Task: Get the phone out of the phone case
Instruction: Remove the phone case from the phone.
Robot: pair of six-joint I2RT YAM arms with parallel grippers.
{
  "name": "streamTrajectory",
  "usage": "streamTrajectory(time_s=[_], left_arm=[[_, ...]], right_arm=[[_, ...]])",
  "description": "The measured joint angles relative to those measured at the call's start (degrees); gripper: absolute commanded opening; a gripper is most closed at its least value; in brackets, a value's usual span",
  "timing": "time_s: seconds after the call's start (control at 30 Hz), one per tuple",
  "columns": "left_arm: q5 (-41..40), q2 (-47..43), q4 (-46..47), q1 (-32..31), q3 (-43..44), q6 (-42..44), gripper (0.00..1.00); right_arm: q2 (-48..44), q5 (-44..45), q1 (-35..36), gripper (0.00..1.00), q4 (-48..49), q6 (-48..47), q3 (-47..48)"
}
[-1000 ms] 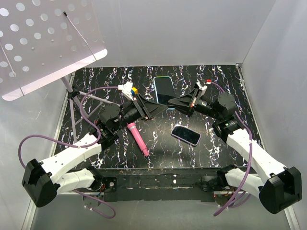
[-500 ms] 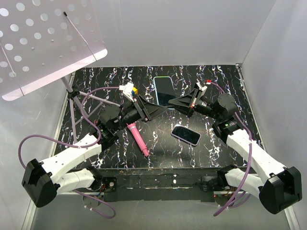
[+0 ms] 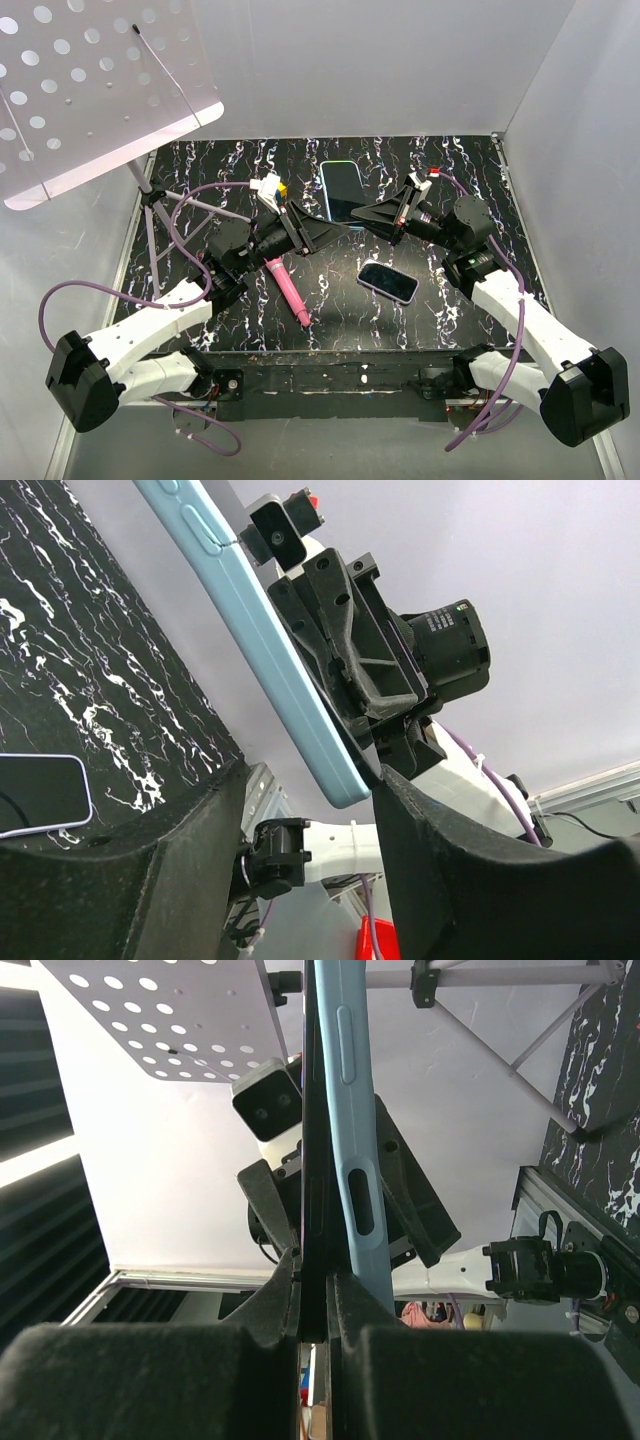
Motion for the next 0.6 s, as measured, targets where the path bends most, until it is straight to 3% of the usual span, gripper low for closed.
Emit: streamTrajectory(time_s=[0.27,0.6], left_arm=[[-1.5,0.1,-1.4,-0.3,0.1,-0.2,0.37],[-5.0,0.7,-4.0,-0.5,0.6,-1.4,0.49]], right_arm=[[0.0,0.2,0.0,0.01,-0.4,0.2,0.0],[-0.1,1.4,-0.2,0.01,-1.0,0.7,0.0]])
